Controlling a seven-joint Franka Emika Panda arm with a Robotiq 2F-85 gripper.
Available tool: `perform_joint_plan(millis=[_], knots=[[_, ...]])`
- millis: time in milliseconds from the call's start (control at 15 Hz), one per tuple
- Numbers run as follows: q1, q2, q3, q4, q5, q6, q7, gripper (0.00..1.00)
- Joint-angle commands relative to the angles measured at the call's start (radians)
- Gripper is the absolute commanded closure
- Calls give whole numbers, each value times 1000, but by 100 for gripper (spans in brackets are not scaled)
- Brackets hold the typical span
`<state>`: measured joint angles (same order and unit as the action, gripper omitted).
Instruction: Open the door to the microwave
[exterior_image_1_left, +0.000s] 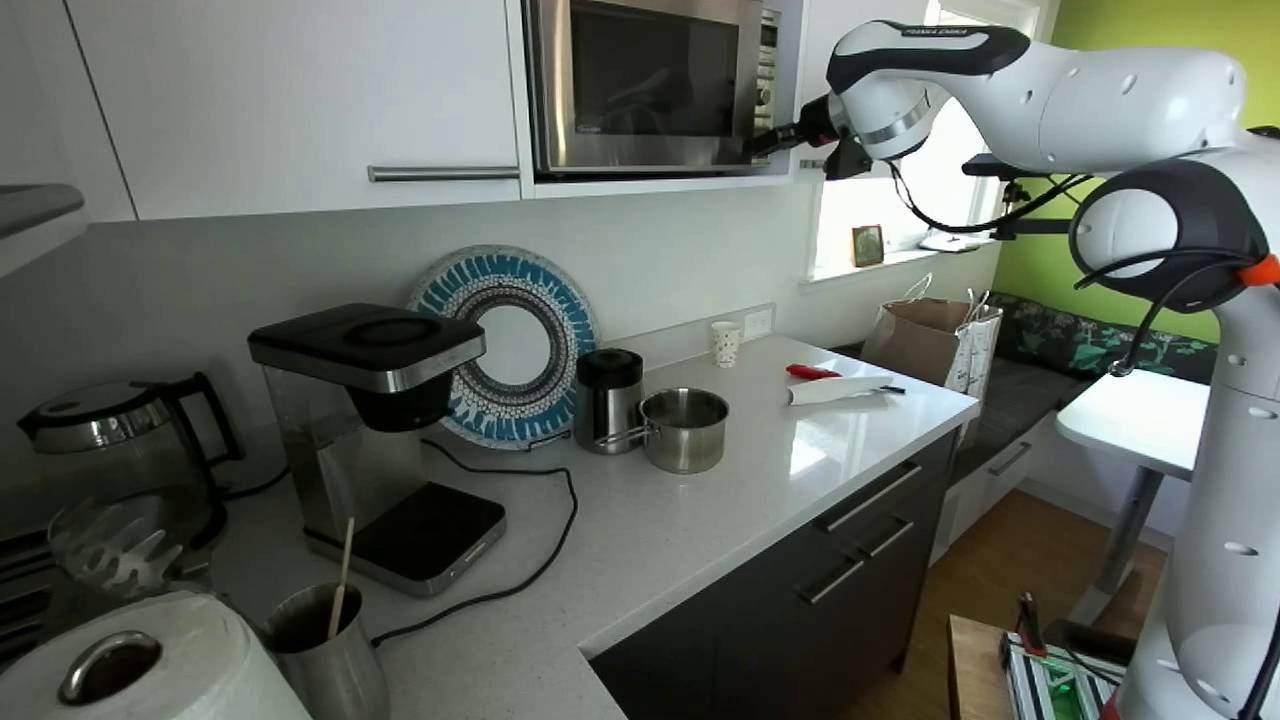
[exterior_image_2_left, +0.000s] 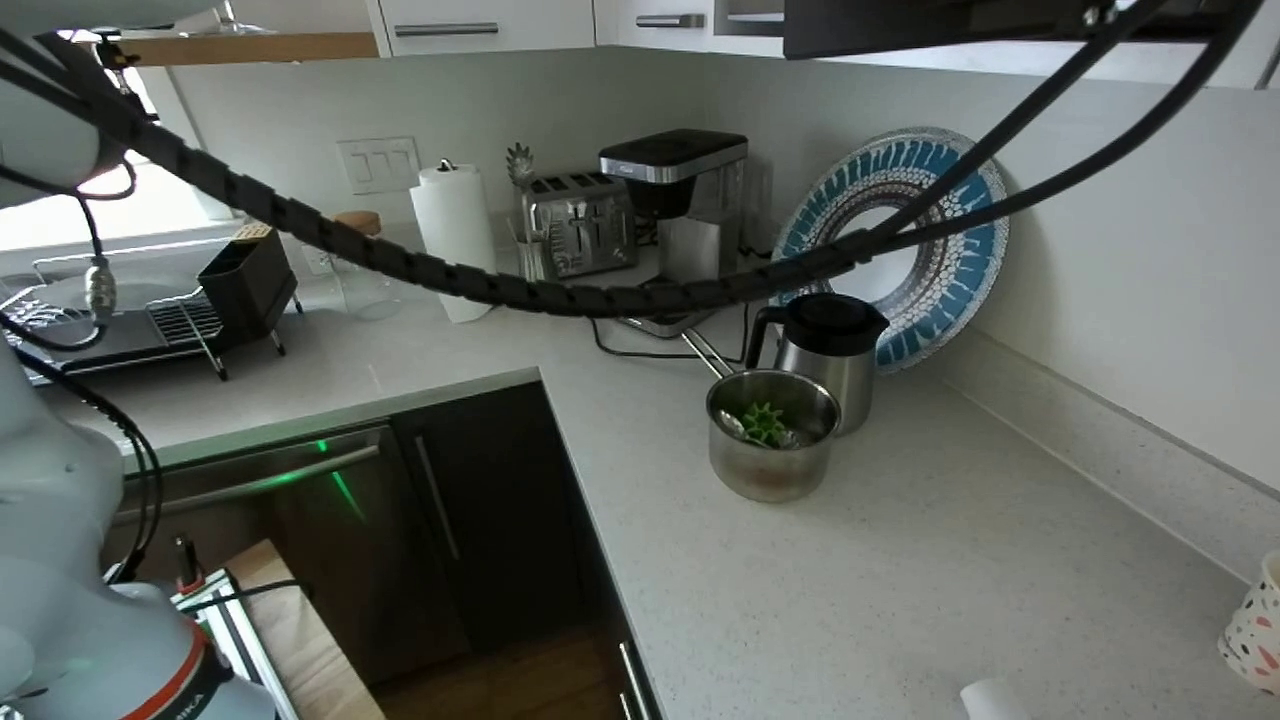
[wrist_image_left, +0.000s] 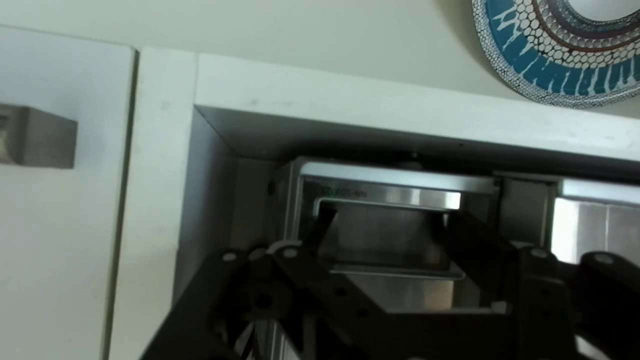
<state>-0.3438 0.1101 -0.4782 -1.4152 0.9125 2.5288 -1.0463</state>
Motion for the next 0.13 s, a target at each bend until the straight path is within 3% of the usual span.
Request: perform_joint_plan(millis=[0,67], knots=[[-49,0,52,5,-11,0,8,35],[-49,0,52,5,-11,0,8,35]])
